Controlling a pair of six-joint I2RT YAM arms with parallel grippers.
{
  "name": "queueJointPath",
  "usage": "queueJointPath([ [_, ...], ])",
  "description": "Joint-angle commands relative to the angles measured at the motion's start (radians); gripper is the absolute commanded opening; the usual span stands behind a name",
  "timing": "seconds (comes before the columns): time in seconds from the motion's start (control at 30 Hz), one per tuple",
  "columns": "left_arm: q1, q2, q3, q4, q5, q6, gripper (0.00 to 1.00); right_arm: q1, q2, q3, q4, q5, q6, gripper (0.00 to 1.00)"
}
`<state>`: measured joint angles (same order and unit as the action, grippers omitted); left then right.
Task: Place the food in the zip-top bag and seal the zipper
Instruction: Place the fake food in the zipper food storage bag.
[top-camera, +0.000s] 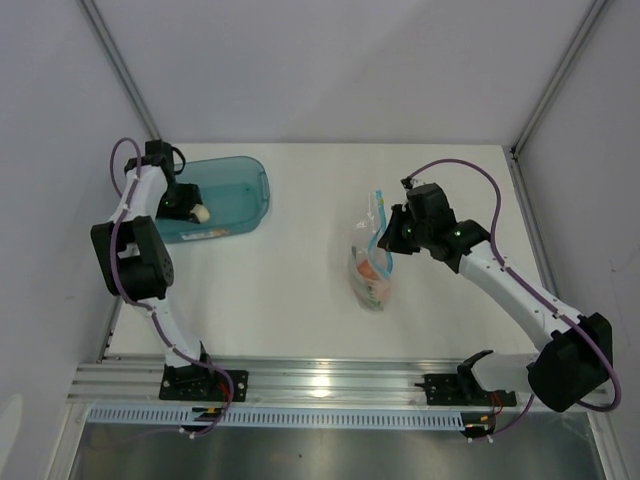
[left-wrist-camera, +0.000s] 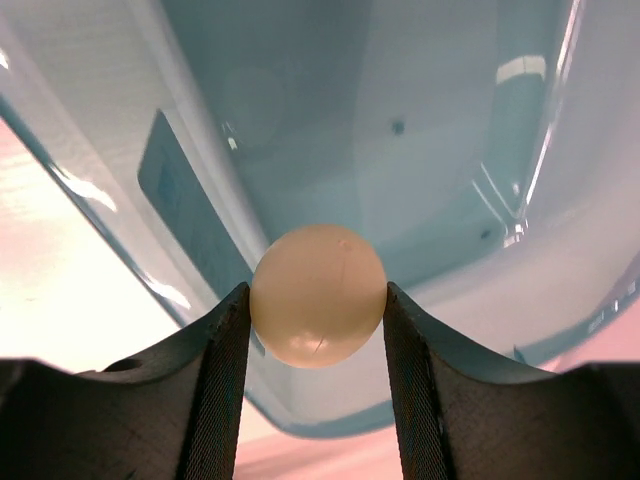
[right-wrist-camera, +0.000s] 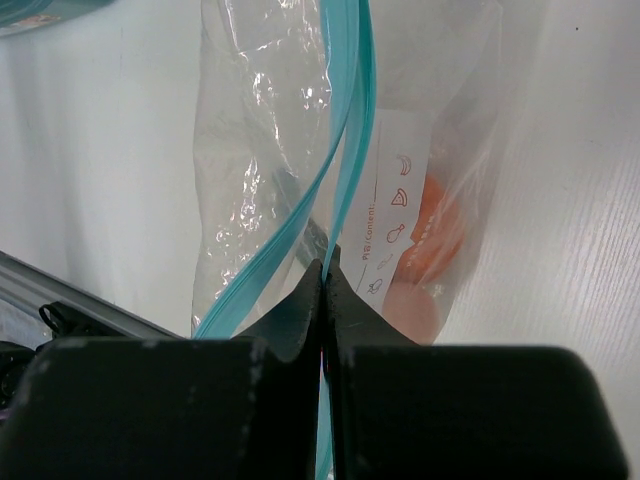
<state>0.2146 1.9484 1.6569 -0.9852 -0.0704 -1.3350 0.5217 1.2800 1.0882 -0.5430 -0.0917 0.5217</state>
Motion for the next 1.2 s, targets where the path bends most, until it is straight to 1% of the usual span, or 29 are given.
queueJointPath([
  [0.0, -0.037, -0.124, -0.045, 0.089, 0.057, 0.034, 0.01, -0.002, 0.004, 0.022, 0.026, 0.013, -0.017, 0.0],
  [0.1, -0.083, -0.192, -0.077, 0.105, 0.058, 0.043, 0.01, 0.0, 0.009, 0.03, 0.02, 0.02, -0.015, 0.0],
  [0.2, -0.132, -0.252, -0.062, 0.1, 0.032, 0.06, 0.01, -0.002, 0.013, 0.033, 0.014, 0.02, -0.012, 0.0],
  [0.3, -0.155, -0.304, -0.042, 0.08, 0.02, 0.083, 0.01, -0.002, 0.01, 0.035, 0.008, 0.027, -0.009, 0.0],
  [0.4, -0.196, -0.37, -0.081, 0.103, 0.046, 0.103, 0.01, -0.002, 0.013, 0.038, 0.008, 0.035, -0.008, 0.0],
  [0.47, -0.251, -0.4, -0.117, 0.128, 0.063, 0.111, 0.01, -0.002, 0.016, 0.044, 0.005, 0.038, -0.008, 0.0],
  [0.5, -0.295, -0.432, -0.141, 0.144, 0.108, 0.131, 0.01, -0.002, 0.027, 0.055, -0.005, 0.04, -0.009, 0.0],
  [0.57, -0.351, -0.462, -0.178, 0.216, 0.135, 0.157, 0.01, 0.0, 0.035, 0.067, -0.014, 0.04, -0.008, 0.0],
  [0.6, -0.404, -0.485, -0.187, 0.241, 0.167, 0.18, 0.01, 0.001, 0.041, 0.073, -0.02, 0.038, -0.008, 0.0],
  [0.67, -0.458, -0.499, -0.215, 0.305, 0.207, 0.204, 0.01, 0.003, 0.041, 0.087, -0.037, 0.044, -0.003, 0.0],
  [0.7, -0.509, -0.508, -0.217, 0.324, 0.231, 0.209, 0.0, 0.009, 0.038, 0.094, -0.043, 0.05, -0.003, 0.0],
  [0.77, -0.559, -0.514, -0.224, 0.356, 0.233, 0.215, 0.01, 0.015, 0.032, 0.121, -0.069, 0.07, -0.008, 0.0],
  [0.8, -0.602, -0.516, -0.223, 0.362, 0.231, 0.218, 0.01, 0.017, 0.033, 0.137, -0.08, 0.076, -0.011, 0.0],
  [0.9, -0.659, -0.51, -0.214, 0.376, 0.242, 0.217, 0.0, 0.018, 0.042, 0.223, -0.141, 0.092, -0.032, 0.0],
  [0.93, -0.669, -0.508, -0.21, 0.381, 0.253, 0.215, 0.01, 0.02, 0.045, 0.246, -0.156, 0.092, -0.038, 0.0],
  [0.97, -0.678, -0.508, -0.207, 0.382, 0.254, 0.214, 0.01, 0.02, 0.047, 0.284, -0.178, 0.127, -0.043, 0.0],
  [1.03, -0.699, -0.514, -0.207, 0.39, 0.265, 0.211, 0.01, 0.021, 0.047, 0.311, -0.193, 0.132, -0.051, 0.0],
  [1.17, -0.725, -0.542, -0.186, 0.411, 0.29, 0.204, 0.01, 0.02, 0.044, 0.345, -0.213, 0.107, -0.035, 0.0],
])
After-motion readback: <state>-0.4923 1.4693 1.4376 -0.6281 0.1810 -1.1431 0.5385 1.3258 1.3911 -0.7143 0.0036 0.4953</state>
